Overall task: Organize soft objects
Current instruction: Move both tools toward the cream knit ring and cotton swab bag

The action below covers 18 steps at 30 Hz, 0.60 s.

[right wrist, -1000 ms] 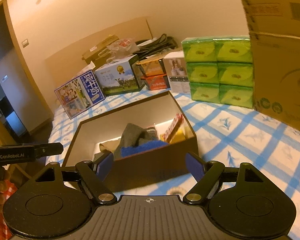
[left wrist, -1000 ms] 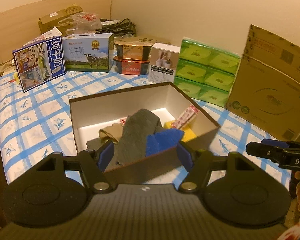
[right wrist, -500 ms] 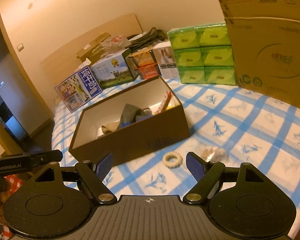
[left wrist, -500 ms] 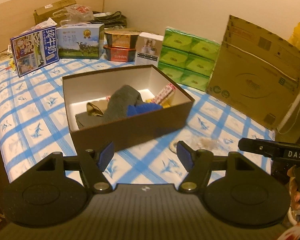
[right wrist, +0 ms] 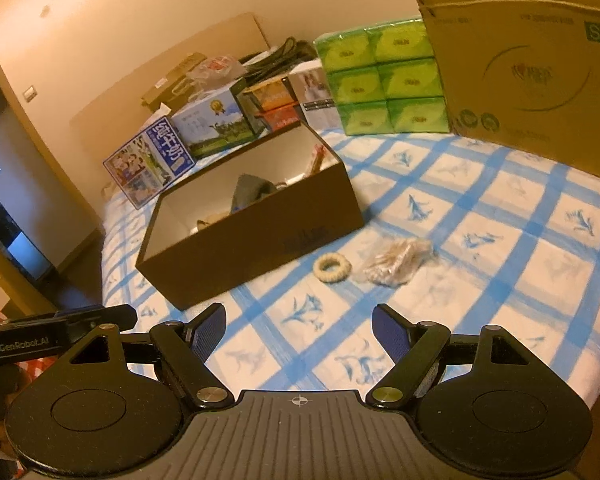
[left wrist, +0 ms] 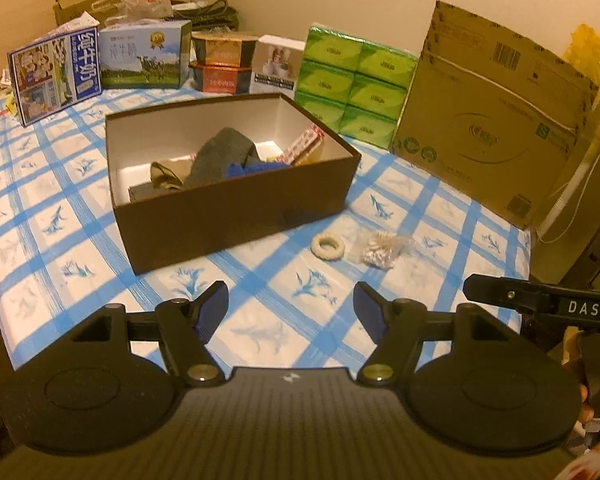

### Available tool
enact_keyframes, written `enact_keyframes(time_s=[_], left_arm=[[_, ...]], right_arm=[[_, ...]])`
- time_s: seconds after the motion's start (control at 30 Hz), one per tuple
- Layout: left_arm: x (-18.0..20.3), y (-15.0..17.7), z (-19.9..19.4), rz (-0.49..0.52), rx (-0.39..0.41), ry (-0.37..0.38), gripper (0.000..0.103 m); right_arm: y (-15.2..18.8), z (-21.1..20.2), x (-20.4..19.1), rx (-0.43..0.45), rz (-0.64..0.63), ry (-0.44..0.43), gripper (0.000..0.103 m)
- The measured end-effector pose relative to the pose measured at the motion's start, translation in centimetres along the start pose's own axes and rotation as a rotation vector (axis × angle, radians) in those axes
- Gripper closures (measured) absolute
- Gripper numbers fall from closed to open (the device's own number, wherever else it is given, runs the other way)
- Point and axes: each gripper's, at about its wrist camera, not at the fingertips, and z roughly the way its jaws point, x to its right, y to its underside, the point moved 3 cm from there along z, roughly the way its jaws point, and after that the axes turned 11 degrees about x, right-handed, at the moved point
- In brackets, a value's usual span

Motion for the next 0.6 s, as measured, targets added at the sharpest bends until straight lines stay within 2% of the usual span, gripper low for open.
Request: enact_keyframes(time_s=[0.6], left_arm=[[2.1, 2.5, 2.8, 0.032, -0.079, 0.049, 0.036]], right_arm=[[2.1, 0.0, 2.2, -0.04, 0.004, 0.074, 0.023]])
